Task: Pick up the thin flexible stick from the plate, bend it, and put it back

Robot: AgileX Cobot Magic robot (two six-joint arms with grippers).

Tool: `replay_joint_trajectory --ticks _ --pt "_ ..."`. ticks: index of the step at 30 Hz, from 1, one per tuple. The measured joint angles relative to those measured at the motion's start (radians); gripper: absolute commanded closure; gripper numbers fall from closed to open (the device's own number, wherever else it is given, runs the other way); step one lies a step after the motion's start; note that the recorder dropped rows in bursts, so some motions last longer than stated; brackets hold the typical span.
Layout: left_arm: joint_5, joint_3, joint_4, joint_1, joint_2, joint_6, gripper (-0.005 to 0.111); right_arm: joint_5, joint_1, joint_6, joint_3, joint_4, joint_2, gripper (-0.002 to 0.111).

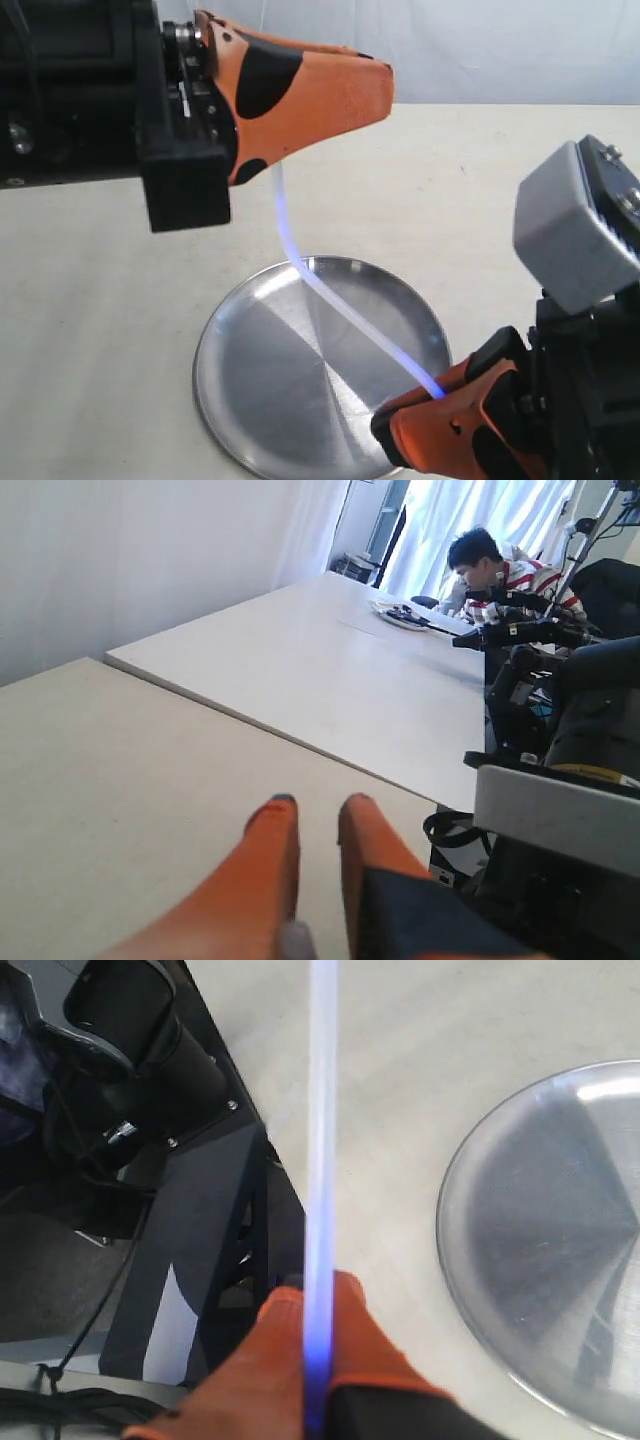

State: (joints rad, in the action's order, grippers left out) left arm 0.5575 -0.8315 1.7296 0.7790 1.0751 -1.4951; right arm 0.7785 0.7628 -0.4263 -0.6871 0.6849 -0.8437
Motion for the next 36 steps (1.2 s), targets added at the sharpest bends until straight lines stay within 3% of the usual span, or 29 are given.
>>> replay_joint_trajectory --ticks 9,13,16,19,21,26,28,30,31,36 --pt "-0.027 -0.006 -0.168 0.000 0.000 0.018 0.106 -0.056 0.000 0.016 0.000 -0.022 0.103 0.109" --pt "-0.017 -0.009 -0.239 0.000 0.000 0.099 0.106 -0.128 0.000 0.175 0.000 -0.180 0.174 0.109" --pt "0.048 -0.009 -0.174 0.000 0.000 0.117 0.106 -0.115 0.000 0.345 0.000 -0.371 0.190 0.109" --pt "0.109 -0.013 -0.054 0.000 0.000 0.056 0.106 -0.056 0.000 0.419 0.000 -0.445 0.157 0.109" --pt "0.111 -0.028 -0.027 0.000 0.000 0.017 0.106 -0.041 0.000 0.378 0.000 -0.386 0.126 0.109" --pt "0.086 -0.049 -0.005 0.000 0.000 -0.021 0.106 -0.030 0.000 0.061 0.000 -0.056 0.082 0.109" --pt "0.075 -0.055 -0.052 0.000 0.002 -0.010 0.106 -0.041 0.000 -0.008 0.000 0.017 0.085 0.109" --pt "0.060 -0.055 -0.209 0.000 0.012 0.106 0.106 -0.072 0.000 -0.039 0.000 0.020 0.100 0.109" --pt "0.056 -0.055 -0.306 0.000 0.022 0.192 0.107 -0.082 0.000 -0.014 0.000 -0.015 0.107 0.109" --pt "0.064 -0.051 -0.453 0.000 0.026 0.286 0.107 -0.127 0.000 0.083 0.000 -0.101 0.115 0.109"
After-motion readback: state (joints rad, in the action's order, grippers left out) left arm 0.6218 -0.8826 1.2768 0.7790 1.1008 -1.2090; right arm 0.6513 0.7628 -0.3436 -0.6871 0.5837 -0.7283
